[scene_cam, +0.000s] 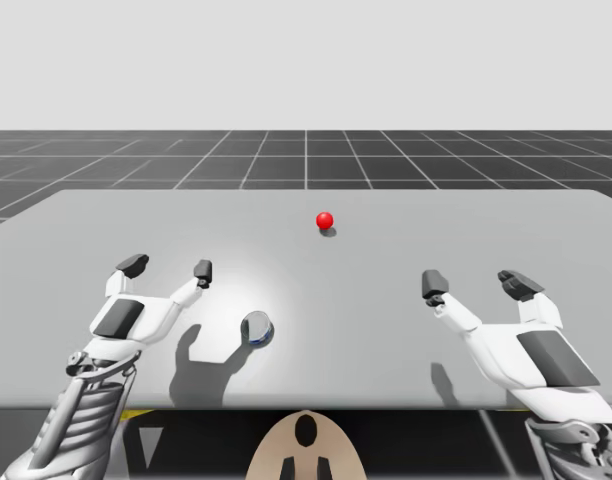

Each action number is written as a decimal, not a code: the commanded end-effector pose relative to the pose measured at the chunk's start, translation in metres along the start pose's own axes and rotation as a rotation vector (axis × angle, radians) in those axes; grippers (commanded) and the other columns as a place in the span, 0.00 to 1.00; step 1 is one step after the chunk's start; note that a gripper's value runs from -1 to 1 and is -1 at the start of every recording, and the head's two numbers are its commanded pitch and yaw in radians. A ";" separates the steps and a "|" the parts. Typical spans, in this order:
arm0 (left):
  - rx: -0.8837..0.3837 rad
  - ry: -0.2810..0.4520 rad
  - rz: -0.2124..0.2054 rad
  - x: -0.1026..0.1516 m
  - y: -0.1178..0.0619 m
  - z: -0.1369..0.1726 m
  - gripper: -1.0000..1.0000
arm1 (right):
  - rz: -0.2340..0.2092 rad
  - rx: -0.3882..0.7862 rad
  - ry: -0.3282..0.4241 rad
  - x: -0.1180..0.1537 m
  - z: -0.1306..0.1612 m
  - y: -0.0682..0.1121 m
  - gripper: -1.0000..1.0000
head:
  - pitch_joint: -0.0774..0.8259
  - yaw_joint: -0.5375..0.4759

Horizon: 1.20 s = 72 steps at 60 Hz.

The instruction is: Watch the red light. When it turns green, pick up the object.

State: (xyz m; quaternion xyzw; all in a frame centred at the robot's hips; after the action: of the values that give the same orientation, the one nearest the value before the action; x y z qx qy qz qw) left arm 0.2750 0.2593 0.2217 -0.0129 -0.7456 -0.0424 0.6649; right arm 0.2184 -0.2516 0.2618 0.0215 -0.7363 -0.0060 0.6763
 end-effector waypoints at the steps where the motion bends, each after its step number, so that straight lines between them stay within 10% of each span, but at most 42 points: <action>1: -0.001 0.002 -0.002 0.000 -0.001 0.000 0.00 | -0.006 -0.003 0.003 -0.001 0.000 0.001 0.00 | 0.58 0.46; 72: -0.007 0.008 -0.013 0.000 -0.003 0.000 0.00 | 0.004 -0.001 0.009 -0.002 0.001 0.004 0.00 | 0.54 0.45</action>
State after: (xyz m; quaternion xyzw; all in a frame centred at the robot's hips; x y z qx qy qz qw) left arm 0.2743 0.2561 0.2212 -0.0104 -0.7430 -0.0490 0.6674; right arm 0.2181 -0.2493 0.2611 0.0161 -0.7340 0.0000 0.6789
